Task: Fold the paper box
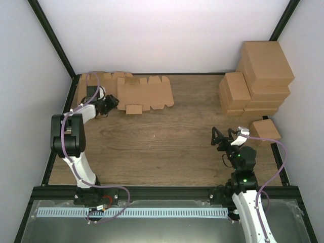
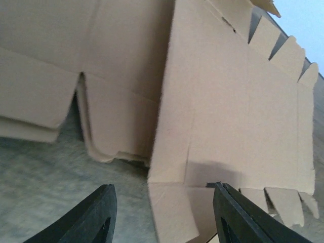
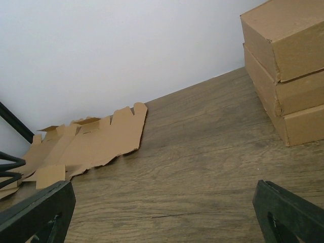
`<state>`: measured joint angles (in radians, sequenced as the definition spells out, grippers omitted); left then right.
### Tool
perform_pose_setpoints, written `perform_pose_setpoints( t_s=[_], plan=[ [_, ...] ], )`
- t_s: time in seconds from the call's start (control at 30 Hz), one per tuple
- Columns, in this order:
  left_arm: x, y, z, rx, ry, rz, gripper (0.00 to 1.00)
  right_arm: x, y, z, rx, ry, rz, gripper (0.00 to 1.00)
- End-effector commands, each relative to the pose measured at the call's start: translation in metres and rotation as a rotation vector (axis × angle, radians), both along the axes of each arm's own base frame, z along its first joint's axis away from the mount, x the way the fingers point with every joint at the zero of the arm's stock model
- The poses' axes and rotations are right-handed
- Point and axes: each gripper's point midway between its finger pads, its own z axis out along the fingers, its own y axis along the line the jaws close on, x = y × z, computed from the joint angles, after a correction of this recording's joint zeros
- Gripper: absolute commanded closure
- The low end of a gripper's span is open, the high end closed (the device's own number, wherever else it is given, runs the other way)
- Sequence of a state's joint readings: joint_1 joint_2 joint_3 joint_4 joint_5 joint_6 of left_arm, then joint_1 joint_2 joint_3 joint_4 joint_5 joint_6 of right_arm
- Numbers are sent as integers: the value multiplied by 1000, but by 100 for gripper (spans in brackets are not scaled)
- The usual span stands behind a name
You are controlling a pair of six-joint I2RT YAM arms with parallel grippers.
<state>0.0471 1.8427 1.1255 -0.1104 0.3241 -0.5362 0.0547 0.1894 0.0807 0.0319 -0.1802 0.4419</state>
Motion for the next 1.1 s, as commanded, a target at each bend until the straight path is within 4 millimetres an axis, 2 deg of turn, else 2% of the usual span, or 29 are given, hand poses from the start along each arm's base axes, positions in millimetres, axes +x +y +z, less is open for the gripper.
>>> perform_pose_setpoints(
  t_s=[0.0, 0.1, 0.23, 0.33, 0.53, 0.63, 0.77, 1.03, 1.07],
  plan=[
    [30, -14, 16, -43, -107, -70, 47, -1, 4, 9, -13, -39, 24, 0],
    [38, -14, 3, -54, -87, -70, 48, -2, 3, 10, -12, -41, 21, 0],
    [46, -20, -5, -81, -77, -96, 56, -2, 3, 10, -10, -40, 16, 0],
    [52, -17, -13, -68, -51, -83, 56, -2, 2, 10, -9, -40, 15, 0],
    [60, -20, -15, -83, -43, -104, 56, -2, 2, 10, -7, -40, 10, 0],
    [63, -22, -23, -99, -16, -108, 56, -1, 2, 10, -8, -39, 9, 0],
    [66, -30, -31, -144, 0, -135, 62, -1, 1, 9, -7, -37, 6, 0],
    [67, -33, -49, -175, 62, -137, 63, -2, 0, 10, -5, -39, 3, 0],
    [67, -34, -49, -178, 58, -141, 66, -2, 1, 10, -5, -39, 3, 0]
  ],
)
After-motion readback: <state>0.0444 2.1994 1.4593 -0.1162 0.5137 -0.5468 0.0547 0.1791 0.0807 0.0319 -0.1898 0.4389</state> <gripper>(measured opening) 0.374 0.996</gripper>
